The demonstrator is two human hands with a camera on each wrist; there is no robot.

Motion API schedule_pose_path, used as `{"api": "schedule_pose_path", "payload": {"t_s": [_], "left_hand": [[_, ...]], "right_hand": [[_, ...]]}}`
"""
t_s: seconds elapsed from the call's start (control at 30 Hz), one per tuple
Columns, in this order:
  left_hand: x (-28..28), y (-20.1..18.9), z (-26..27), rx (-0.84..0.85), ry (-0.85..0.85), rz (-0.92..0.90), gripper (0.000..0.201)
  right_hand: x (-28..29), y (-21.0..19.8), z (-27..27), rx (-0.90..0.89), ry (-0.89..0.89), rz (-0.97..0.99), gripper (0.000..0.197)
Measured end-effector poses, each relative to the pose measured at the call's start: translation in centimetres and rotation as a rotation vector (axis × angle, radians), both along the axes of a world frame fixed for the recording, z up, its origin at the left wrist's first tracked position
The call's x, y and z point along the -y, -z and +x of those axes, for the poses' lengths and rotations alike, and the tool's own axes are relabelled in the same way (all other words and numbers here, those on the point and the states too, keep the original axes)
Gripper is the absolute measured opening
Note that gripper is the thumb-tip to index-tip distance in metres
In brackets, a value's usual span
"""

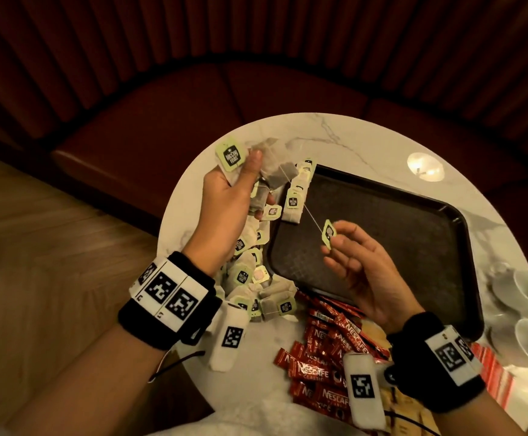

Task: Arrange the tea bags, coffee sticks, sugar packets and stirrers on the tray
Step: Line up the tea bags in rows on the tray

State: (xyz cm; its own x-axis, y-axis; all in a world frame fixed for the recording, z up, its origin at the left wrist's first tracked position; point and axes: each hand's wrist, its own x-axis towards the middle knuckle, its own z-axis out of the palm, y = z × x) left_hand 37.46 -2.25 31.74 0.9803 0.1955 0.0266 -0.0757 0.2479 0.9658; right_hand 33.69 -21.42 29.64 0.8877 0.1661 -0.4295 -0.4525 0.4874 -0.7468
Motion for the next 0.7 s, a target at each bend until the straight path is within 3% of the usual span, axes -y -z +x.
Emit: {"api": "schedule_pose_path", "payload": {"t_s": [0.1,0.33,0.53,0.7], "left_hand": [[0.4,-0.1,-0.1,-0.011,-0.002,-0.014,0.017],[0.6,-0.5,-0.5,-0.064,0.064,-0.04,0.017],[0.3,-1.0,-0.8,-0.084,0.172,0.031,0.021],[0.1,-0.8,-0.9,-0.133,0.241,0.101,0.017]], "right_hand": [[-0.2,-0.2,0.0,-0.007,-0.053,-0.014,0.033],[-0.4,0.8,0.4,-0.089,-0.122,-0.072,0.016],[0.4,1.4,1.6,-0.112,-0.029,-0.116,0.028],[1.1,1.4,2.8,-0.076,-0.002,-0.182,0.017]]}}
